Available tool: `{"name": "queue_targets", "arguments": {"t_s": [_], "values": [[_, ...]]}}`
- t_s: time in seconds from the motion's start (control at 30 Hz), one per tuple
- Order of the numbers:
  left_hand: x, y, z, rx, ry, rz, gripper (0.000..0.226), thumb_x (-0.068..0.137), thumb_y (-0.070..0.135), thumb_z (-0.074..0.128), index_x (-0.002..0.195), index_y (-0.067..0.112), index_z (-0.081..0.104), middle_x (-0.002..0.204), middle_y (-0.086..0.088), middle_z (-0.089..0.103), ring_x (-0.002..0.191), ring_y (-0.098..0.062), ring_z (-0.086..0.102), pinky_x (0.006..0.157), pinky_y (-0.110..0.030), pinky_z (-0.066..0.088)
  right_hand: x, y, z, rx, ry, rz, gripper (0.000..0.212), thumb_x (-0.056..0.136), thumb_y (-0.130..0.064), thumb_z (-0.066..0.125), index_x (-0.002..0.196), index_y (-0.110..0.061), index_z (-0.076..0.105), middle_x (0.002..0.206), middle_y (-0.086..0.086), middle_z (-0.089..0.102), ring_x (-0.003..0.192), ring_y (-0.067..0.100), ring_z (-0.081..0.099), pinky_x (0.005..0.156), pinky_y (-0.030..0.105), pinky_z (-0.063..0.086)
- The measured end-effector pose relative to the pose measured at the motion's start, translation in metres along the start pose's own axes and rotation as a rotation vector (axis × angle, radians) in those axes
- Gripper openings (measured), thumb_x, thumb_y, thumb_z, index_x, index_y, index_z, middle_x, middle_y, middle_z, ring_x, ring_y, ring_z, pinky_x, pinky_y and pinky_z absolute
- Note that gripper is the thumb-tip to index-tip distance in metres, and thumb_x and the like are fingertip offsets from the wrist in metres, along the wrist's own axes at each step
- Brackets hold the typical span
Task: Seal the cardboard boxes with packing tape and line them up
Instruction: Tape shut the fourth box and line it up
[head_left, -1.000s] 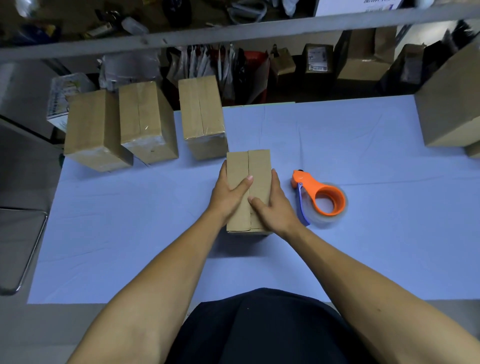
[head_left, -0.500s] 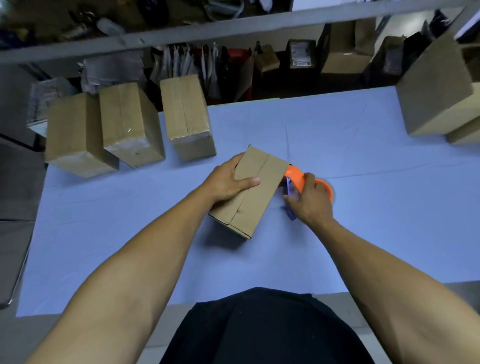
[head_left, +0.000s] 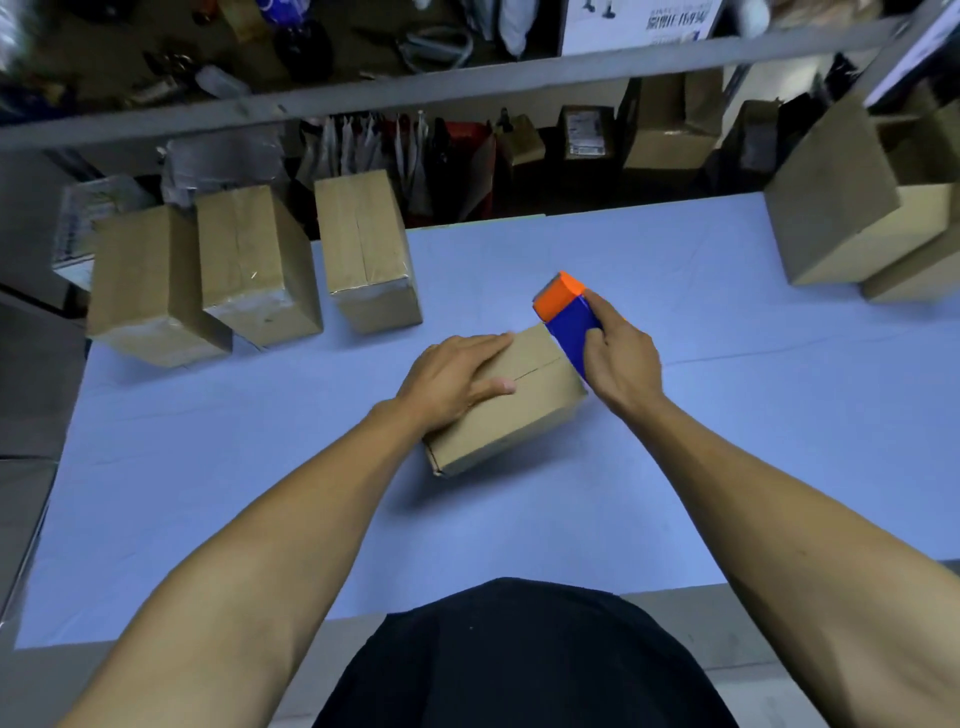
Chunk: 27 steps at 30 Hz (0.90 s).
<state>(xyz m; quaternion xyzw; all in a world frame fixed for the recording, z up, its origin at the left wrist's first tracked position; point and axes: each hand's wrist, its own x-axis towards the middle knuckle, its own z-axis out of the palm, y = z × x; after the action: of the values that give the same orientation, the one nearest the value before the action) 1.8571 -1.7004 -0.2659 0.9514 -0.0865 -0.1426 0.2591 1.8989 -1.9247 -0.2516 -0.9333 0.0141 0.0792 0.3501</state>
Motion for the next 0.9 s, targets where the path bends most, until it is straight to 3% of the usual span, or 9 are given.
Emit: {"name": "queue_targets", "arguments": {"t_s": [0.1,0.23,0.3,0.4,0.5,0.57,0.73,0.83,0.9], "values": [[-0.002,0.000,-0.006,0.035,-0.023,0.081,0.065,0.093,0.057,0.055,0.151,0.031,0.039,0.155,0.010,0.042,0.132,-0.023,0.043,0.108,-0.037,0.034,-0.007,-0.006,0.007,-0.062,-0.044,0.010,0.057,0.092,-0.039,0.040,0.147,-0.030,0.033,0.108,0.000,0.063,0.091,0.021,0.054,0.070,0.033,0.041],[-0.017,0.009,-0.002,0.206,0.078,0.032,0.066,0.093,0.062,0.051,0.150,0.031,0.039,0.156,0.008,0.039,0.140,-0.020,0.036,0.117,-0.047,0.018,-0.020,0.000,0.017,-0.059,-0.065,0.085,0.077,0.081,-0.067,0.059,0.145,-0.034,0.030,0.104,-0.008,0.056,0.095,0.019,0.054,0.070,0.033,0.041],[-0.037,0.015,0.013,0.143,0.277,-0.157,0.067,0.093,0.056,0.056,0.151,0.028,0.038,0.158,0.005,0.035,0.145,-0.021,0.029,0.118,-0.049,0.018,-0.022,0.000,0.020,-0.039,-0.053,0.120,0.079,0.081,-0.067,0.060,0.146,-0.033,0.030,0.110,-0.003,0.061,0.102,0.023,0.057,0.072,0.035,0.044],[-0.071,0.017,0.036,-0.303,0.452,-0.533,0.075,0.096,0.047,0.056,0.157,0.021,0.021,0.165,0.000,0.019,0.151,-0.019,0.017,0.120,-0.039,0.015,-0.026,0.000,0.025,-0.040,0.003,0.117,0.080,0.084,-0.065,0.060,0.148,-0.028,0.028,0.117,0.001,0.061,0.109,0.026,0.055,0.080,0.040,0.049],[-0.079,0.015,0.051,-0.765,0.501,-0.728,0.066,0.101,0.045,0.048,0.157,0.025,0.020,0.158,0.002,0.036,0.142,-0.020,0.038,0.102,-0.019,0.029,-0.033,-0.001,0.028,-0.023,0.018,0.149,0.081,0.084,-0.065,0.059,0.148,-0.027,0.027,0.118,0.006,0.061,0.110,0.030,0.056,0.080,0.041,0.048],[-0.071,0.011,0.050,-0.821,0.538,-0.738,0.058,0.103,0.042,0.046,0.156,0.028,0.027,0.151,0.002,0.046,0.135,-0.021,0.046,0.096,-0.018,0.032,-0.035,0.001,0.028,-0.007,0.013,0.196,0.083,0.083,-0.067,0.059,0.149,-0.027,0.027,0.120,0.007,0.060,0.110,0.032,0.057,0.081,0.042,0.049],[-0.056,-0.006,0.045,-0.822,0.473,-0.686,0.057,0.102,0.039,0.048,0.155,0.029,0.029,0.149,-0.002,0.049,0.134,-0.024,0.047,0.109,-0.031,0.038,-0.034,0.000,0.015,0.136,-0.002,0.277,0.080,0.075,-0.062,0.073,0.138,-0.024,0.042,0.118,-0.001,0.063,0.108,0.030,0.060,0.081,0.038,0.047],[-0.053,-0.010,0.045,-0.859,0.481,-0.665,0.056,0.102,0.037,0.049,0.154,0.029,0.032,0.149,0.000,0.049,0.134,-0.022,0.047,0.110,-0.031,0.038,-0.021,-0.005,-0.011,-0.009,0.058,0.237,0.084,0.068,-0.052,0.082,0.136,-0.024,0.041,0.113,0.002,0.064,0.096,0.031,0.060,0.073,0.036,0.043],[-0.052,-0.012,0.045,-0.884,0.481,-0.651,0.055,0.102,0.036,0.050,0.154,0.029,0.033,0.149,0.001,0.048,0.133,-0.020,0.047,0.111,-0.031,0.037,-0.011,-0.014,-0.030,-0.140,0.051,0.137,0.074,0.068,-0.043,0.077,0.130,-0.026,0.041,0.101,0.002,0.064,0.084,0.029,0.056,0.068,0.034,0.040]]}}
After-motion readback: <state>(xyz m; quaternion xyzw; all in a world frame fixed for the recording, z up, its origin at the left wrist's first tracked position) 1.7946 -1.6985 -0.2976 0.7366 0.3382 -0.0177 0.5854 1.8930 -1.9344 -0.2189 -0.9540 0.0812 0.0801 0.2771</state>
